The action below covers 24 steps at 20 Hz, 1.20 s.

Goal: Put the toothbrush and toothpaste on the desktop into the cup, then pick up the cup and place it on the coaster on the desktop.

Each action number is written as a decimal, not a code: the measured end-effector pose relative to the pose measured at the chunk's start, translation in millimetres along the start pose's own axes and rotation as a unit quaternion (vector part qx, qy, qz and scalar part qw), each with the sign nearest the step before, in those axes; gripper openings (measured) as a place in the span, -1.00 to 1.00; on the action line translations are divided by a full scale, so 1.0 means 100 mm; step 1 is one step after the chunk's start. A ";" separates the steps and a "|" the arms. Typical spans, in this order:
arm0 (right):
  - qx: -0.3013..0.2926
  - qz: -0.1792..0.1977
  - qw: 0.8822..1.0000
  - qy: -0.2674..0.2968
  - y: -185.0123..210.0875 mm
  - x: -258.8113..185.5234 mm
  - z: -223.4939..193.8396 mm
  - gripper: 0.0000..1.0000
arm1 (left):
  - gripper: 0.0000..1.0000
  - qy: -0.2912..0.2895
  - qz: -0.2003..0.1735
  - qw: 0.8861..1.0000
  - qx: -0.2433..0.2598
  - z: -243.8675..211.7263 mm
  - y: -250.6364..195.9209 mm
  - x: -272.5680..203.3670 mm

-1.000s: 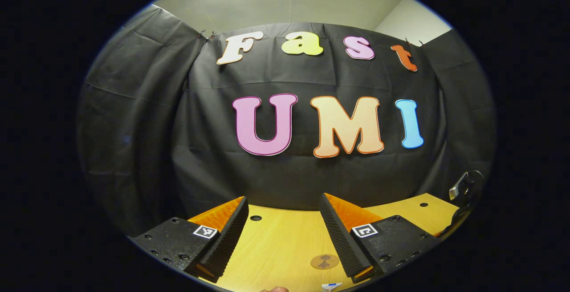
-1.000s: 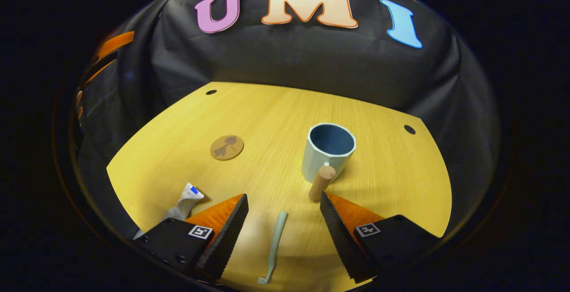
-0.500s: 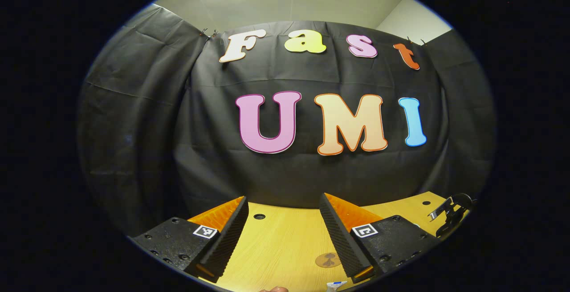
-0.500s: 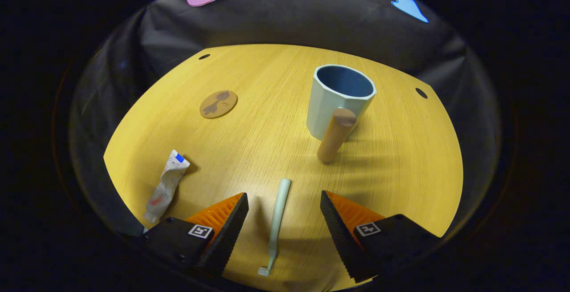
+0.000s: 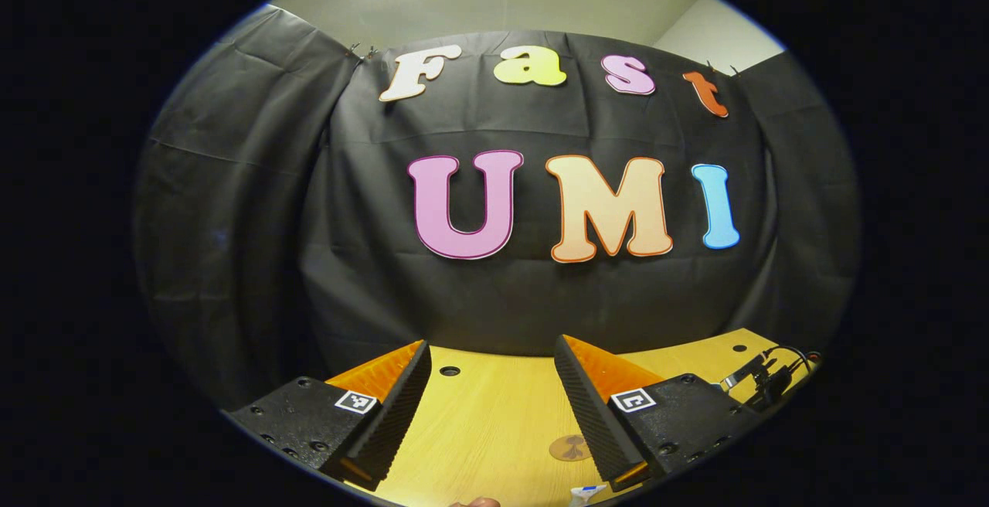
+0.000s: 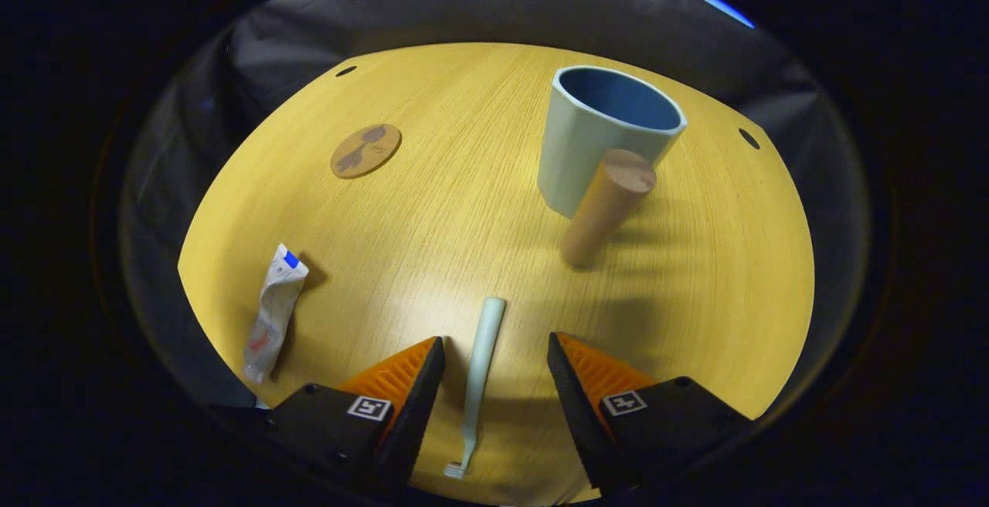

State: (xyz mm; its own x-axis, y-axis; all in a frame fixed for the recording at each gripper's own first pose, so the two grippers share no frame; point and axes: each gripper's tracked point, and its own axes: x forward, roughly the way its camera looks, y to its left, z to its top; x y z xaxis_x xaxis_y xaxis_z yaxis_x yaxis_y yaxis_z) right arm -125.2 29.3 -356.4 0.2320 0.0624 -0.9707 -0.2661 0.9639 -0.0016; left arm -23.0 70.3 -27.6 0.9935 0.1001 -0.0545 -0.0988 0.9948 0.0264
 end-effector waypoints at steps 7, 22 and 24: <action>-0.017 0.004 0.998 0.060 0.15 0.02 -0.03 -0.18 | 0.87 0.000 -0.013 1.000 -0.001 0.00 -0.12 0.04; 0.022 0.029 0.998 0.041 0.13 0.02 -0.02 -0.89 | 0.87 0.107 -0.079 0.991 -0.007 -0.76 -0.46 0.02; 0.022 0.030 0.999 0.038 0.14 0.02 -0.02 -0.89 | 0.88 0.135 -0.096 0.986 -0.002 -0.95 -0.54 -0.02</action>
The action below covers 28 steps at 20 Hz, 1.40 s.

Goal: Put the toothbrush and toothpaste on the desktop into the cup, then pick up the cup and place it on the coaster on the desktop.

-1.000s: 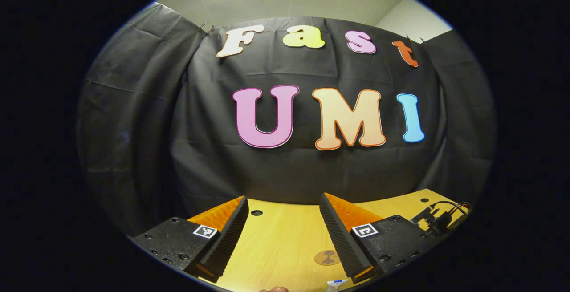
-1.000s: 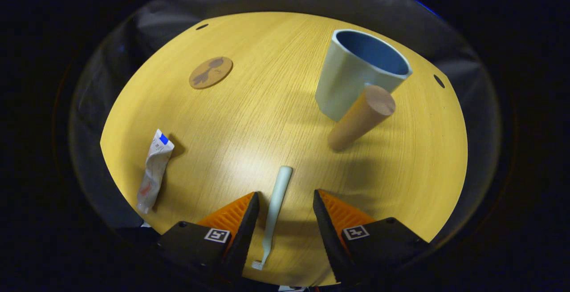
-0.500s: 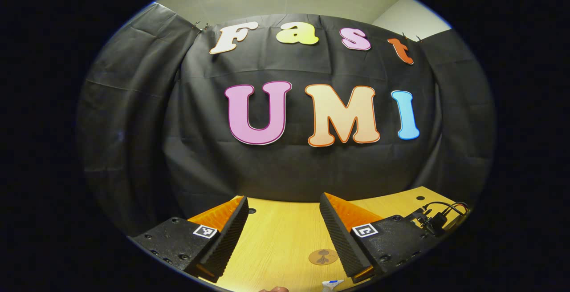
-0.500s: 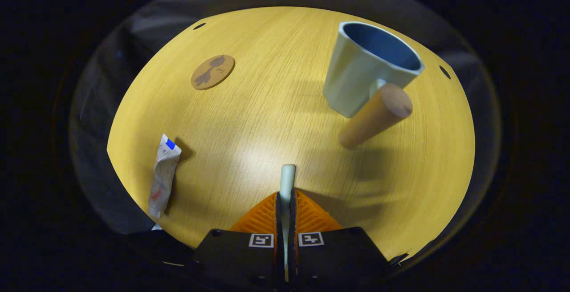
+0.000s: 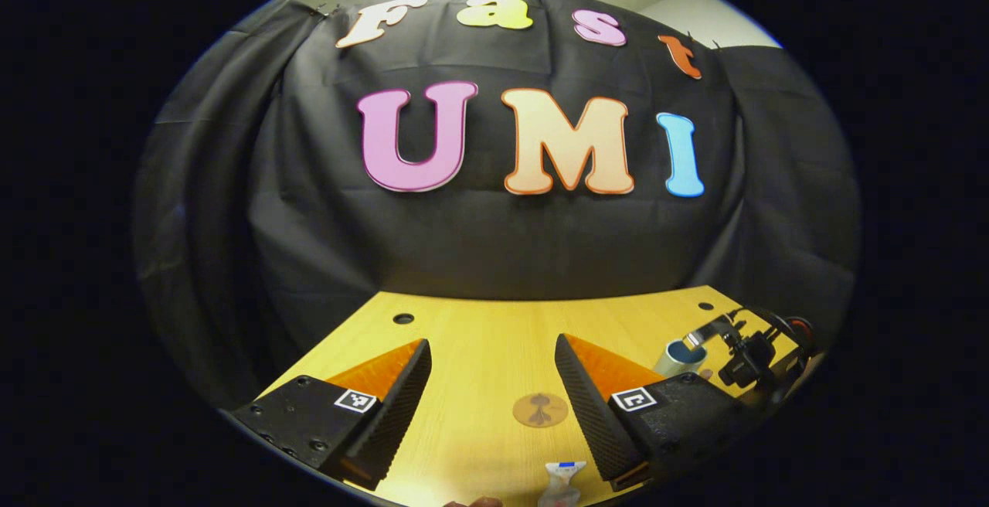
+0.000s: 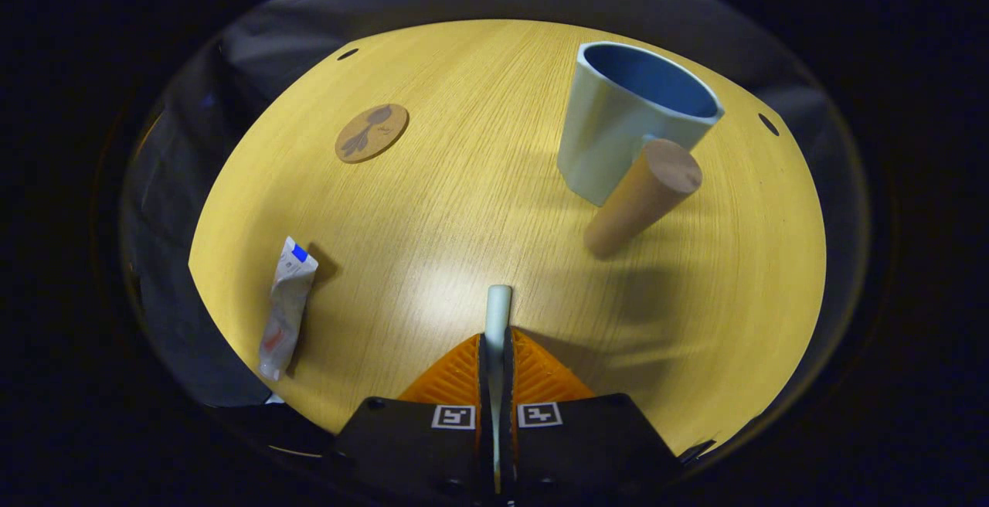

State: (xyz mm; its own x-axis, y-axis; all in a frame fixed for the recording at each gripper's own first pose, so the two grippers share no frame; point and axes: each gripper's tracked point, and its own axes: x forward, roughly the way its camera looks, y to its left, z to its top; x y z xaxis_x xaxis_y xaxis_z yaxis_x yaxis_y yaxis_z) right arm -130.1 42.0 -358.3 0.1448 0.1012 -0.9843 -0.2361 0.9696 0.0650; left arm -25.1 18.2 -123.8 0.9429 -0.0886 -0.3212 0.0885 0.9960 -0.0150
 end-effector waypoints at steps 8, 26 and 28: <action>0.000 0.003 1.000 -0.011 0.01 0.01 0.01 -0.89 | 0.89 0.116 -0.054 0.992 0.008 -0.79 -0.32 -0.01; -0.001 0.007 1.000 -0.025 0.01 0.00 0.03 -0.89 | 0.91 0.314 -0.102 0.942 0.067 -2.10 -0.59 -0.28; 0.000 0.009 1.000 -0.026 0.01 0.00 0.03 -0.89 | 0.92 0.329 -0.100 0.936 0.072 -2.19 -0.58 -0.28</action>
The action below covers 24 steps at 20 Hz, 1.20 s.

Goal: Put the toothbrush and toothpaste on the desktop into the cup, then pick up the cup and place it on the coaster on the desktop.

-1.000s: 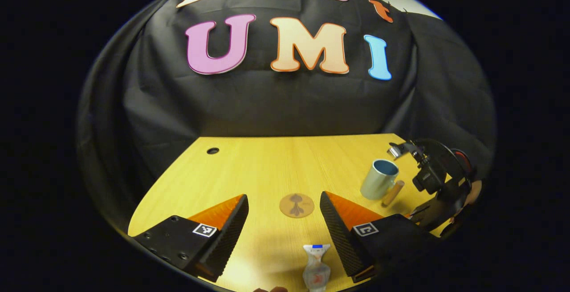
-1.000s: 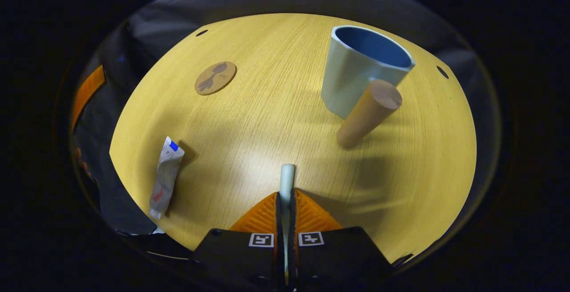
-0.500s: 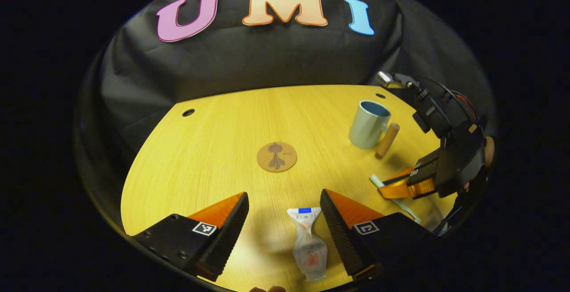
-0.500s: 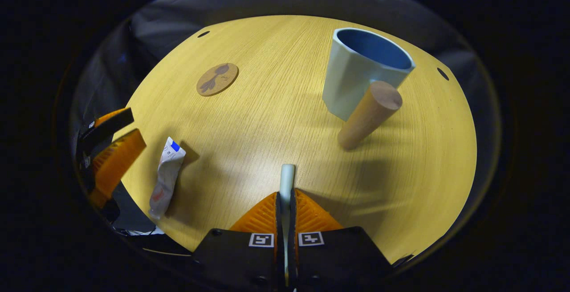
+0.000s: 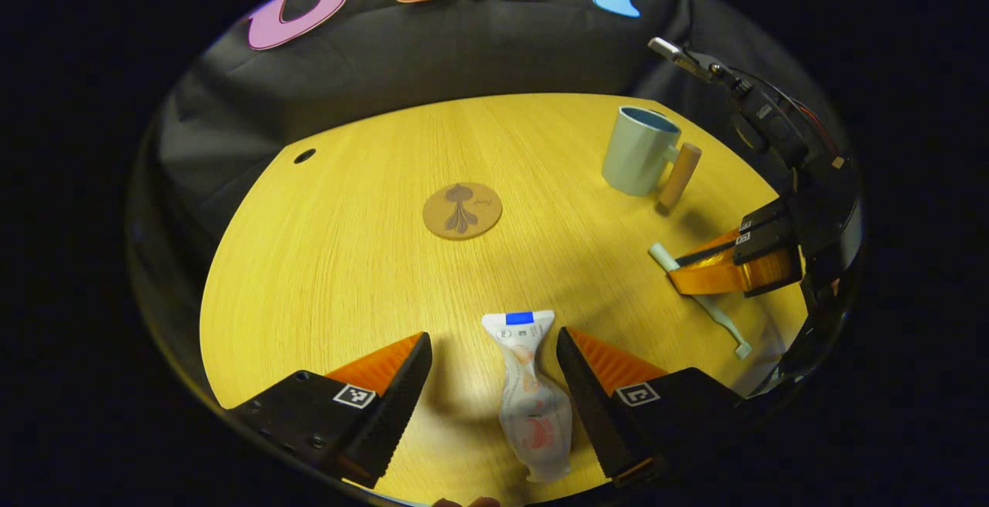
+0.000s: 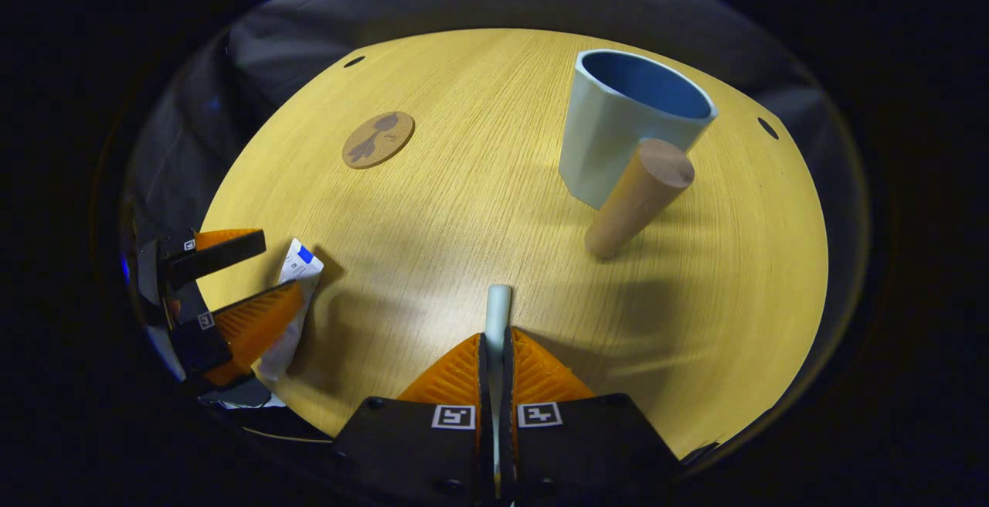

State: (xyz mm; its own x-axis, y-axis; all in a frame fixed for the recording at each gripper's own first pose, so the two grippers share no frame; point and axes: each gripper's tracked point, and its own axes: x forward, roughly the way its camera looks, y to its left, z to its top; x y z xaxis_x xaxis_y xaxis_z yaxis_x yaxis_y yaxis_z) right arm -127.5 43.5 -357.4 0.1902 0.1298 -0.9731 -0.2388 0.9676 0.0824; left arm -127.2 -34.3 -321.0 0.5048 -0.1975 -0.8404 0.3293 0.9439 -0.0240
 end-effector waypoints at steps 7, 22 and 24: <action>0.001 0.003 1.000 -0.002 0.00 0.00 0.01 -0.89 | 0.95 0.028 -0.003 1.000 -0.004 -0.12 -0.03 0.10; -0.001 0.007 1.000 -0.012 -0.01 0.00 0.00 -0.88 | -0.67 0.031 -0.003 0.999 -0.039 -0.09 -0.14 0.14; 0.000 0.007 1.000 -0.014 0.00 0.00 0.00 -0.88 | -0.75 0.024 -0.002 0.999 -0.046 -0.08 -0.14 0.14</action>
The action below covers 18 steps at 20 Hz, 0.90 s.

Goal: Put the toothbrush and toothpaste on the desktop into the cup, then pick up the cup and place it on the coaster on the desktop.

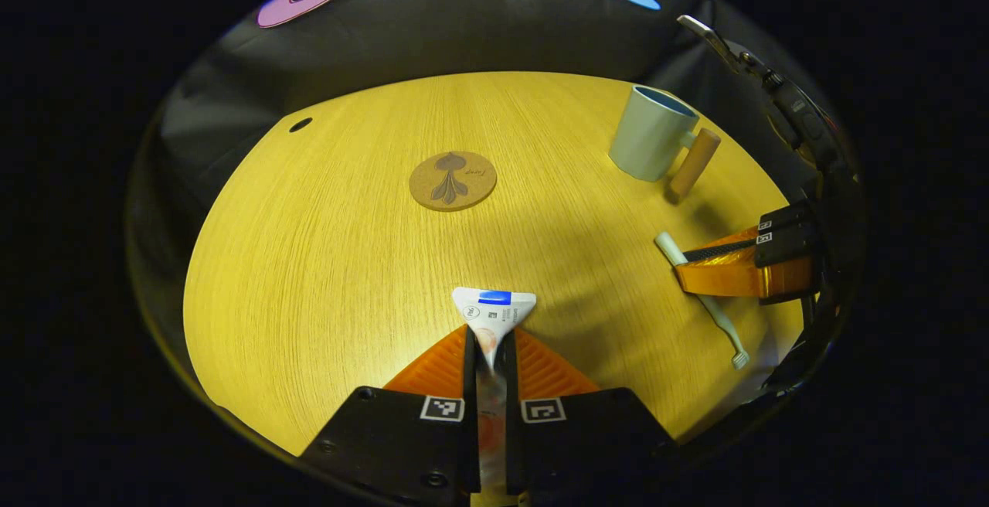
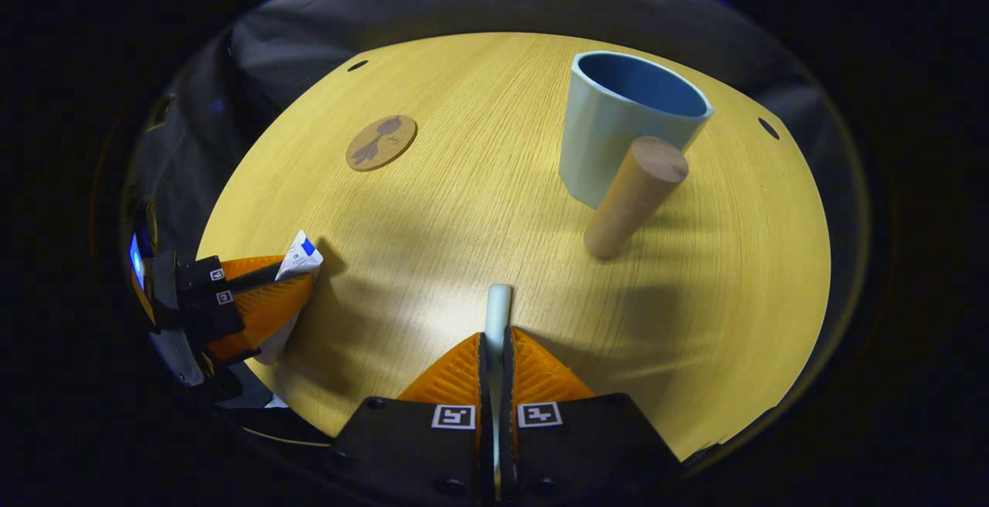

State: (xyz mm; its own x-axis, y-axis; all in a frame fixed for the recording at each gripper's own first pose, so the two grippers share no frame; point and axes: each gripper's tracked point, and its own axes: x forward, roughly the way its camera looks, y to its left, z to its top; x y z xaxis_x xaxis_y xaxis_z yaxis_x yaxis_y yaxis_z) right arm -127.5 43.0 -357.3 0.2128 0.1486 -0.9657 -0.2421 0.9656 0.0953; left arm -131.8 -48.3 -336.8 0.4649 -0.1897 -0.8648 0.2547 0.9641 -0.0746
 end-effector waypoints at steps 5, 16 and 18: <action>0.004 -0.002 1.000 -0.015 0.00 0.00 0.00 -0.88 | -0.98 -0.012 -0.006 1.000 -0.011 0.02 -0.03 -0.02; 0.038 0.031 0.996 -0.068 0.06 -0.11 0.00 -0.89 | -0.99 -0.069 -0.015 0.997 -0.024 0.34 -0.11 -0.31; 0.041 0.039 0.995 -0.083 0.10 -0.22 0.04 -0.89 | -1.00 -0.080 -0.017 0.996 -0.024 0.40 -0.11 -0.39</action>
State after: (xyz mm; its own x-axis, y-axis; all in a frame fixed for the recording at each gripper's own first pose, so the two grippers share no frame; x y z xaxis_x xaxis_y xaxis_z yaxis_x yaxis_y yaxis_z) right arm -130.5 50.0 -334.0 0.3517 0.2515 -0.9017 -0.1880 0.9626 0.1951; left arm -118.2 -58.7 -282.5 0.5864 -0.2449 -0.7721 0.2326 0.9640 -0.1291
